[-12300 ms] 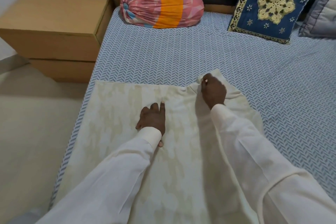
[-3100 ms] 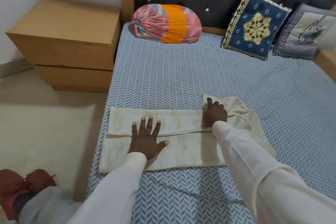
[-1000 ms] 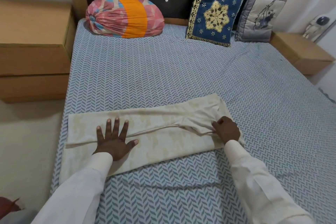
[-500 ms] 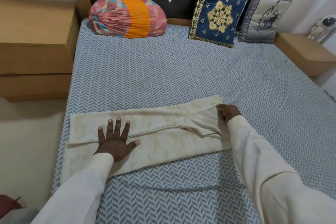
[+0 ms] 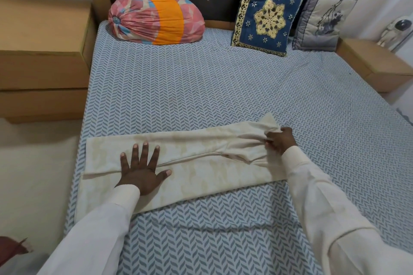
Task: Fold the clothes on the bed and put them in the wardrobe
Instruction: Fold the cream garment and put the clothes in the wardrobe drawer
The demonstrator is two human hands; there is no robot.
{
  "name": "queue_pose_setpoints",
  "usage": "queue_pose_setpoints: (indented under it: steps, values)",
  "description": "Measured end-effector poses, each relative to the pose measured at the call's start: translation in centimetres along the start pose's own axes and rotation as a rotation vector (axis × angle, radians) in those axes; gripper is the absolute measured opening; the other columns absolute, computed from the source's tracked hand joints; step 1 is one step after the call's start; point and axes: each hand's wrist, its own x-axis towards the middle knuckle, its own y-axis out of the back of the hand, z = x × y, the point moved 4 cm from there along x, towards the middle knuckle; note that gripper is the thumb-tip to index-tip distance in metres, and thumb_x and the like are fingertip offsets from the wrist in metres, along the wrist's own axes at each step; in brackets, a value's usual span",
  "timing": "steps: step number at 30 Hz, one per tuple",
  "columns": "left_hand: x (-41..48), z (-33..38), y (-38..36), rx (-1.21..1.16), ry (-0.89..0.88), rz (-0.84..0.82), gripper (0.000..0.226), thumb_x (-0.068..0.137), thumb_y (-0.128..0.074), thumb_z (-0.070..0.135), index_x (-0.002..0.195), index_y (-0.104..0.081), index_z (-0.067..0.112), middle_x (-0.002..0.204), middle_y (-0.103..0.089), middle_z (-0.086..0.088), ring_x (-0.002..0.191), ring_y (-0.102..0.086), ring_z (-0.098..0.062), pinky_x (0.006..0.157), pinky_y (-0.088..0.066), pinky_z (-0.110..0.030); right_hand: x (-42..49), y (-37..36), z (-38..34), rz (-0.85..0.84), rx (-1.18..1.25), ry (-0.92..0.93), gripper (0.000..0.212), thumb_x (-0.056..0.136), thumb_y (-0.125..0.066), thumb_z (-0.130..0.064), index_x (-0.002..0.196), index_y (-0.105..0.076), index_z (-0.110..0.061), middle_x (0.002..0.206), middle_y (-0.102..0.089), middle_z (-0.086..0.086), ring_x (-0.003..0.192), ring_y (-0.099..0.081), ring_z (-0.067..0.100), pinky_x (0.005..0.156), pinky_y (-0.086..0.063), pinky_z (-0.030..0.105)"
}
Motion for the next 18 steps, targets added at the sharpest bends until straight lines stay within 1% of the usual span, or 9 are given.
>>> queue_pose_setpoints:
  steps: [2,3,5,7,8,11,14,16,18]
  values:
    - [0.0,-0.1,0.0,-0.002,-0.004,0.001,0.087,0.085,-0.012,0.08,0.147,0.029,0.034,0.148,0.045,0.0,0.138,0.041,-0.027,0.101,0.032,-0.054,-1.5,0.2,0.3,0.139,-0.315,0.069,0.065,0.075,-0.074,-0.036,0.126,-0.039,-0.015,0.123,-0.056,0.022,0.1,-0.062,0.036,0.087,-0.054,0.05]
    - [0.0,-0.1,-0.1,0.0,-0.005,0.001,0.087,0.085,-0.011,0.08,0.146,0.03,0.034,0.149,0.045,0.0,0.138,0.041,-0.027,0.101,0.031,-0.054,-2.7,0.2,-0.2,0.233,-0.428,0.165,0.059,0.079,-0.07,-0.033,0.127,-0.042,-0.015,0.127,-0.052,0.02,0.112,-0.056,0.038,0.091,-0.049,0.049]
    - [0.1,-0.1,0.0,0.0,-0.005,0.006,0.087,0.085,-0.012,0.08,0.146,0.03,0.034,0.149,0.044,0.0,0.138,0.041,-0.027,0.101,0.031,-0.054,-5.3,-0.8,-1.6,0.383,-0.565,0.5,0.045,0.084,-0.064,-0.021,0.127,-0.05,-0.017,0.126,-0.05,0.016,0.117,-0.047,0.038,0.091,-0.045,0.046]
    - [0.2,0.0,0.0,-0.002,-0.008,0.013,0.087,0.086,-0.012,0.08,0.146,0.03,0.034,0.15,0.043,-0.001,0.139,0.04,-0.028,0.103,0.03,-0.054,-6.1,-3.0,-1.6,0.255,-0.668,0.749,0.038,0.086,-0.061,-0.016,0.124,-0.059,-0.016,0.121,-0.054,0.016,0.114,-0.048,0.038,0.094,-0.043,0.044]
    - [0.2,-0.1,0.0,-0.003,-0.014,0.02,0.087,0.086,-0.013,0.08,0.147,0.029,0.034,0.151,0.042,-0.001,0.139,0.039,-0.028,0.105,0.028,-0.055,-5.9,-3.9,-0.9,0.142,-0.731,0.775,0.036,0.089,-0.058,-0.017,0.124,-0.061,-0.015,0.121,-0.057,0.017,0.115,-0.05,0.038,0.096,-0.041,0.042]
    - [-0.5,-0.8,0.5,0.012,-0.071,0.105,0.083,0.084,-0.003,0.079,0.152,0.016,0.036,0.16,0.025,-0.001,0.147,0.024,-0.026,0.115,0.015,-0.053,-4.5,-5.2,0.8,-0.069,-0.853,0.645,0.046,0.093,-0.049,-0.028,0.132,-0.057,-0.006,0.132,-0.055,0.022,0.126,-0.045,0.04,0.105,-0.034,0.041]
    - [-1.2,-2.4,2.2,-0.058,-0.057,0.289,0.082,0.085,-0.002,0.074,0.155,-0.014,0.034,0.164,-0.008,-0.002,0.15,-0.004,-0.025,0.118,-0.006,-0.046,-4.4,-5.4,-1.4,-0.108,-0.962,0.587,0.053,0.088,-0.062,-0.018,0.137,-0.047,-0.005,0.141,-0.041,0.019,0.127,-0.045,0.038,0.104,-0.039,0.042]
    - [-0.9,-4.3,2.9,-0.061,0.053,0.325,0.068,0.095,-0.016,0.065,0.155,-0.016,0.032,0.164,-0.009,-0.004,0.15,-0.006,-0.028,0.119,-0.011,-0.047,-3.3,-5.3,-3.0,-0.137,-0.987,0.494,0.066,0.078,-0.075,-0.024,0.135,-0.044,-0.009,0.143,-0.034,0.014,0.125,-0.048,0.036,0.101,-0.044,0.045]
    - [-0.1,-6.2,2.8,-0.05,0.129,0.253,0.072,0.094,-0.019,0.068,0.156,-0.006,0.034,0.164,0.004,-0.005,0.15,0.003,-0.03,0.12,-0.004,-0.048,-1.9,-4.9,-4.2,-0.167,-1.067,0.423,0.08,0.066,-0.084,-0.036,0.13,-0.047,-0.005,0.141,-0.039,0.014,0.124,-0.05,0.033,0.099,-0.045,0.039]
